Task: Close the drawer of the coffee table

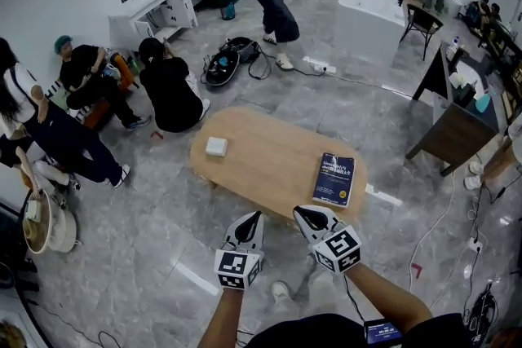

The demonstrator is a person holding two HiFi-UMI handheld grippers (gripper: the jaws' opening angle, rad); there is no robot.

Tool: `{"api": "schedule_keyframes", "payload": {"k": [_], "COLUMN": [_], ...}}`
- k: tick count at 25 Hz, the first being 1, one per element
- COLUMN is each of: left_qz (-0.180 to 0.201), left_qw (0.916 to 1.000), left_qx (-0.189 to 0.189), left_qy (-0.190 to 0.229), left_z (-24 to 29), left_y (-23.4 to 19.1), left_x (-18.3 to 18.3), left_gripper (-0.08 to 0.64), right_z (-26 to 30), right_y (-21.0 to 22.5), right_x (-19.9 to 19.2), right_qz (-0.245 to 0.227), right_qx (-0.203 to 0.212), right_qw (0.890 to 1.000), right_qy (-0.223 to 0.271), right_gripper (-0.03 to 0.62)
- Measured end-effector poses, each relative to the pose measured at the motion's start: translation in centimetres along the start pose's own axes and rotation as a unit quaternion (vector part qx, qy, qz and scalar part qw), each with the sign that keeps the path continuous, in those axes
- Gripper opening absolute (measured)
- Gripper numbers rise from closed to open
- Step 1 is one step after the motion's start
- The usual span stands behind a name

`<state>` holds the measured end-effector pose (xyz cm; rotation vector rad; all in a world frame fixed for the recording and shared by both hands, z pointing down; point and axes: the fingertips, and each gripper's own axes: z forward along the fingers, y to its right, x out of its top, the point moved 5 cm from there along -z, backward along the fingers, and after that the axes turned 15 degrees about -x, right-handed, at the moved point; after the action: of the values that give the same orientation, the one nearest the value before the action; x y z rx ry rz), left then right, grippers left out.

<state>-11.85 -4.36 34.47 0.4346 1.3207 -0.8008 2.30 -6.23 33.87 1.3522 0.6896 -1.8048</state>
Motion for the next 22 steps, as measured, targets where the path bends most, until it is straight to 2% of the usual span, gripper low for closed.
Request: {"api": "schedule_keyframes", "payload": {"k": [5, 10, 22], "left_qz": [0.013, 0.027, 0.057], "left_qw": [0.9998, 0.999, 0.9967], "left_qx": [-0.005, -0.018, -0.04], "left_qy": [0.017, 0.029, 0.042], "left_z": [-2.0, -3.1, -4.5], "left_y": [0.5, 1.0, 3.0], "left_x": [1.6, 2.5, 5.0], "left_gripper": [-0.002, -0.002, -0.002], "right_z": [-1.2, -2.2, -4.5], "right_y": [-1.8, -3.2, -5.3], "right_x": [2.3, 2.9, 4.0], "right_qz": [-0.011, -0.015, -0.022], "right_qx": [-0.002, -0.011, -0.01], "right_qw": [1.0, 0.999, 0.999], "right_qy": [0.024, 0.037, 0.041], "right_gripper": [0.012, 0.012, 0.012]}}
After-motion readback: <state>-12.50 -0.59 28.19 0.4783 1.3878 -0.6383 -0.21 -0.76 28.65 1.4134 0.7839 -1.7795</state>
